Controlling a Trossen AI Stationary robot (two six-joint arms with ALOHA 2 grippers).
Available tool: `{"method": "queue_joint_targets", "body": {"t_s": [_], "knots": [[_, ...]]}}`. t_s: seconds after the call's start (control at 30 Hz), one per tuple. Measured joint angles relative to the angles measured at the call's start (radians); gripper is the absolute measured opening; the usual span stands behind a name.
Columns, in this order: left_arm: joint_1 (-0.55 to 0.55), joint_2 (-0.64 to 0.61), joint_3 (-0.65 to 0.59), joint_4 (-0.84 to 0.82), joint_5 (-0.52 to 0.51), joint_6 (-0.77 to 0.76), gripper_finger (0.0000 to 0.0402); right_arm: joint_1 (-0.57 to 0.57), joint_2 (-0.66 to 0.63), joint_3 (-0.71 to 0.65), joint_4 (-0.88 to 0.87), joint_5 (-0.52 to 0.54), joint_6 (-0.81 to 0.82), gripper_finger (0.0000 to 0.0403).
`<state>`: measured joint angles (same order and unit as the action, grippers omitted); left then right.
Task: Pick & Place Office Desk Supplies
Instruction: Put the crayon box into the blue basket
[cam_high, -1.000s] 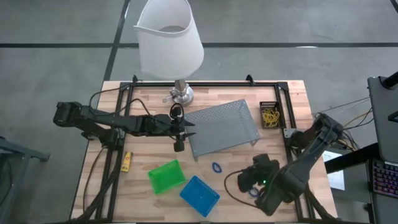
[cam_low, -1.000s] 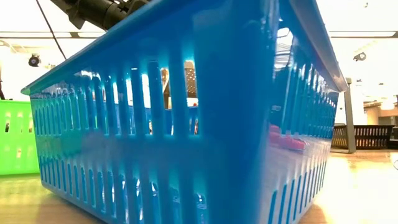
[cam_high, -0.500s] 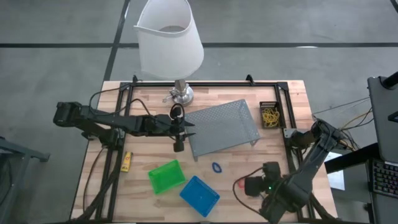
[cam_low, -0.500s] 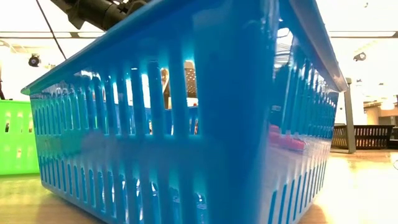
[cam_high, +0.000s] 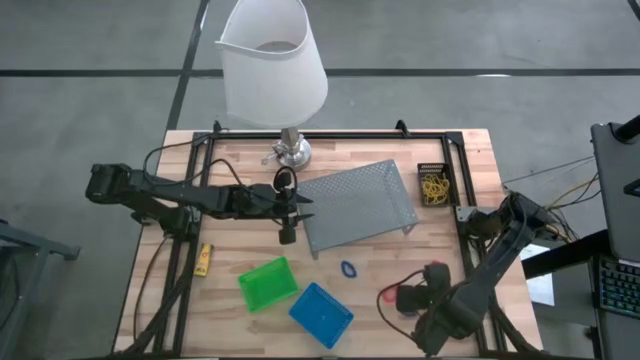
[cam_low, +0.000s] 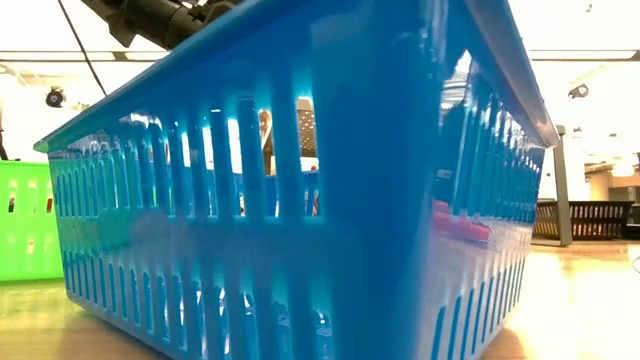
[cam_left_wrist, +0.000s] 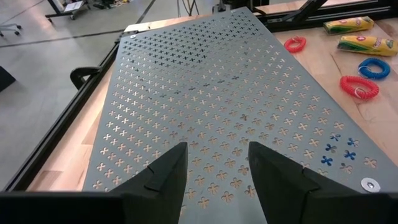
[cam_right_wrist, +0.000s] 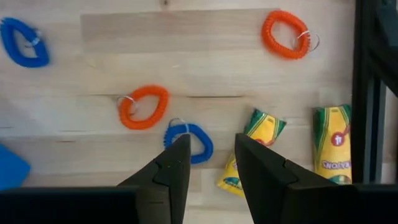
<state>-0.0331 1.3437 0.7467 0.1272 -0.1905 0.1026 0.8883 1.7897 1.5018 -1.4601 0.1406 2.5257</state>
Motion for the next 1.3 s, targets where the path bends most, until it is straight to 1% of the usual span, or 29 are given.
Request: {"method": "queue_joint_targets", "body": {"t_s": [0.2,0.37,0.5,0.77,0.93,1.0,1.13,1.3], "knots": [[0.000,0.000,0.000,0.000,0.000,0.000,0.0175,0.005,0.000,-0.114,0.163,-0.104,0.012,0.0112],[0.000,0.000,0.000,0.000,0.000,0.000,0.0175,0.015,0.000,-0.209,0.299,-0.141,0.020,0.0103],[0.000,0.000,0.000,0.001,0.000,0.000,0.0175,0.018,0.000,-0.241,0.327,-0.227,0.026,0.0095],[0.000,0.000,0.000,0.001,0.000,0.000,0.0175,0.025,0.000,-0.201,0.311,-0.228,-0.084,0.0098],[0.000,0.000,0.000,0.001,0.000,0.000,0.0175,0.051,0.000,-0.181,0.315,-0.230,-0.222,0.0095],[0.000,0.000,0.000,0.001,0.000,0.000,0.0175,0.067,0.000,-0.182,0.313,-0.230,-0.242,0.0092],[0.000,0.000,0.000,0.001,0.000,0.000,0.0175,0.095,0.000,-0.187,0.313,-0.232,-0.202,0.0087],[0.000,0.000,0.000,0.001,0.000,0.000,0.0175,0.113,0.000,-0.189,0.297,-0.219,-0.041,0.0084]]}}
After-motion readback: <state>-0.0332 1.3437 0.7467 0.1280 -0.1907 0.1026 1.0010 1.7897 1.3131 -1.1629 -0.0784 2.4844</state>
